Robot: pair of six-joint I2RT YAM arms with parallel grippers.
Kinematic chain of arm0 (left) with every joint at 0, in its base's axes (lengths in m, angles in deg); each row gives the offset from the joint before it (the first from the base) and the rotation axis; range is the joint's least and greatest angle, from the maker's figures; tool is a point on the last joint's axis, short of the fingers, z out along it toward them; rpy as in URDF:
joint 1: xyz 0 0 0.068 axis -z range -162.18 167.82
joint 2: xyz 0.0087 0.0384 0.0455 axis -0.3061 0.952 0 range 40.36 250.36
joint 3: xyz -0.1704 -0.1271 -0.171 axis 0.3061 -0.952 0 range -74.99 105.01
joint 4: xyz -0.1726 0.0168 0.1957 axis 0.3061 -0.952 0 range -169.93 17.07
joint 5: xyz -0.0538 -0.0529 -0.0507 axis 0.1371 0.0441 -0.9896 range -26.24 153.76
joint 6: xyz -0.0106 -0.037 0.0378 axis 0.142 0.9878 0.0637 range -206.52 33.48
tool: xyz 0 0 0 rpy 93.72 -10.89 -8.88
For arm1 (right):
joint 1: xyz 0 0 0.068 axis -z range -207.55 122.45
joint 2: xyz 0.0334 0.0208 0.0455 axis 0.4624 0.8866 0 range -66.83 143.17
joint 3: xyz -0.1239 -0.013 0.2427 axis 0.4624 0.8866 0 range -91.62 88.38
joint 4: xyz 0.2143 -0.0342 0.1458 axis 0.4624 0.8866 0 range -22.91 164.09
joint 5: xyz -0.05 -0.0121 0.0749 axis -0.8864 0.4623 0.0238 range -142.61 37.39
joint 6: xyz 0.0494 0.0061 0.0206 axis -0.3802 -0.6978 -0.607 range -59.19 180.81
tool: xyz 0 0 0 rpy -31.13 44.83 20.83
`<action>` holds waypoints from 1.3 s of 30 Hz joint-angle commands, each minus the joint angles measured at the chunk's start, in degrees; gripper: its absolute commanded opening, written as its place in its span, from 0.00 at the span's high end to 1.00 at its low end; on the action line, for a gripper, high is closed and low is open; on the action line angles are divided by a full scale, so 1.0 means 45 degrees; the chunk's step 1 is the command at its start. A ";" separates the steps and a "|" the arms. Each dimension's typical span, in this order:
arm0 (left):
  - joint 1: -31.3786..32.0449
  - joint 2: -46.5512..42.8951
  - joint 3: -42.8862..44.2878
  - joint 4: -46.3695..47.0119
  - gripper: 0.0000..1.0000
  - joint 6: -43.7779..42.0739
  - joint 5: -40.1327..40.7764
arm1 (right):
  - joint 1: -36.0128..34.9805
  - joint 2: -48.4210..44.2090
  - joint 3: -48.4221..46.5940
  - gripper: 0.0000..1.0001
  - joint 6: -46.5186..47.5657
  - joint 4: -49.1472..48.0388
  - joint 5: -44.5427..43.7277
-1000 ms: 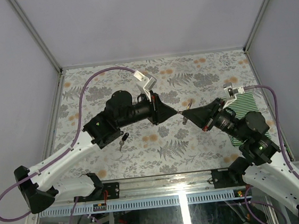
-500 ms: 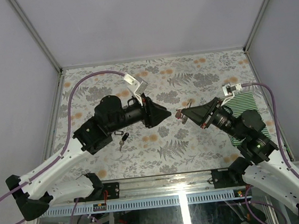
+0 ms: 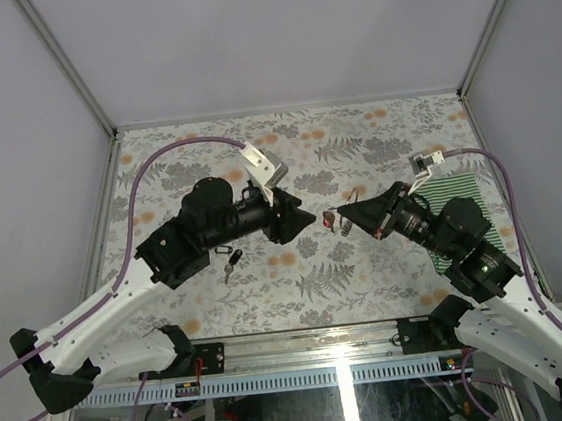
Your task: Put the keys on the keyring
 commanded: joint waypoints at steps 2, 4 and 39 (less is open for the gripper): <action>0.0012 0.0259 0.1101 -0.0993 0.52 -0.1792 0.1000 | -0.0095 0.0330 -0.1042 1.00 -0.0571 0.0530 -0.0267; 0.0020 0.0307 0.1209 -0.1170 0.52 -0.2043 0.1178 | -0.0095 0.0465 -0.1138 1.00 -0.0934 0.0921 -0.0323; -0.0945 -0.0703 -0.1385 -0.1078 0.47 -0.0104 0.2696 | -0.0095 0.4294 -0.1666 0.93 0.4100 0.7858 0.0369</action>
